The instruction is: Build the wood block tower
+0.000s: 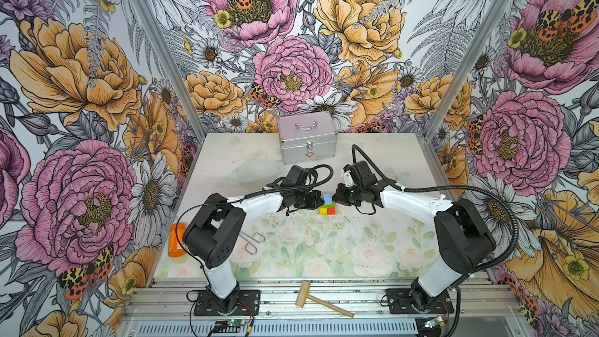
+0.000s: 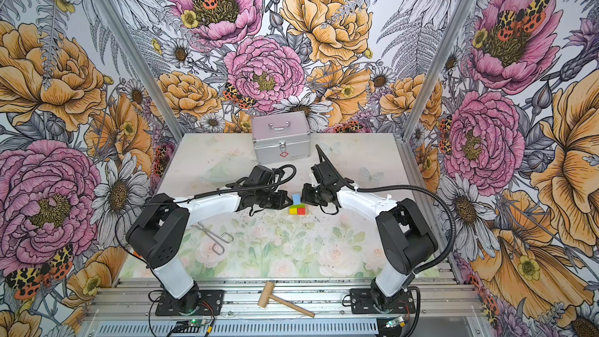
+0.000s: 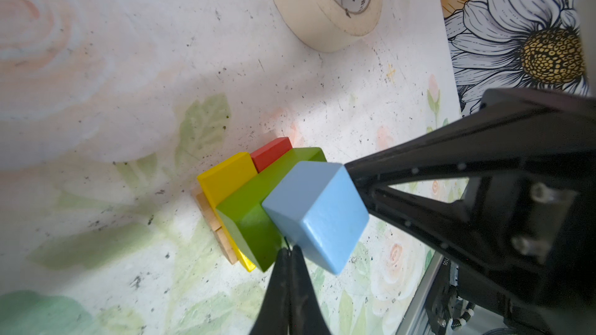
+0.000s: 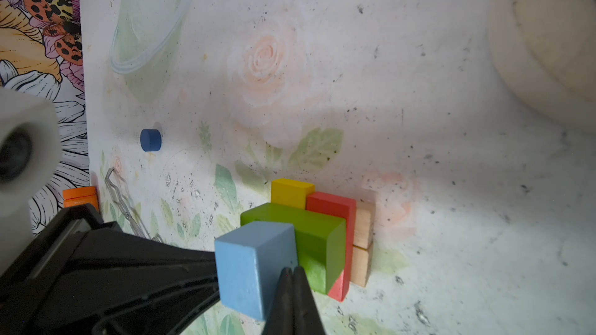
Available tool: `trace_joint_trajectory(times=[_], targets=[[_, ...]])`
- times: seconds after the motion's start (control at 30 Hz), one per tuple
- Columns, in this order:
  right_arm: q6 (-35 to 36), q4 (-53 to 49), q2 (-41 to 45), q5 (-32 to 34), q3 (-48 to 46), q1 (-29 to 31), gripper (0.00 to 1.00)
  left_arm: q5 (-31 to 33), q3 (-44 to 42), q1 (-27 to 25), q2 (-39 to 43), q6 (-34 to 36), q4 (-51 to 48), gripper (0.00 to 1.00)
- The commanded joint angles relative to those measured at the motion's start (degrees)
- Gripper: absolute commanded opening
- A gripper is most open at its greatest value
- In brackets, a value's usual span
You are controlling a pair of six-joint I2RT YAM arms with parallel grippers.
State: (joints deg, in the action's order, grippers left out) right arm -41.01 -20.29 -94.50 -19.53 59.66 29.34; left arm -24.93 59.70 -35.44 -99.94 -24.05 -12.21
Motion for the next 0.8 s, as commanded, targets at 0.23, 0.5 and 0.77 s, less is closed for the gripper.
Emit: trace_joint_trajectory(times=[0.23, 0.5, 0.77], targets=[[-0.4, 1.3, 1.8, 0.5, -0.9, 0.5, 0.0, 1.1, 1.2, 0.2, 0.4, 1.1, -0.5, 0.0], [-0.6, 1.3, 2.3, 0.6, -1.4, 0.5, 0.0, 1.2, 1.6, 0.3, 0.4, 1.0, -0.5, 0.0], [-0.6, 1.3, 2.5, 0.6, -1.5, 0.6, 0.0, 1.5, 1.4, 0.4, 0.8, 1.2, -1.1, 0.0]])
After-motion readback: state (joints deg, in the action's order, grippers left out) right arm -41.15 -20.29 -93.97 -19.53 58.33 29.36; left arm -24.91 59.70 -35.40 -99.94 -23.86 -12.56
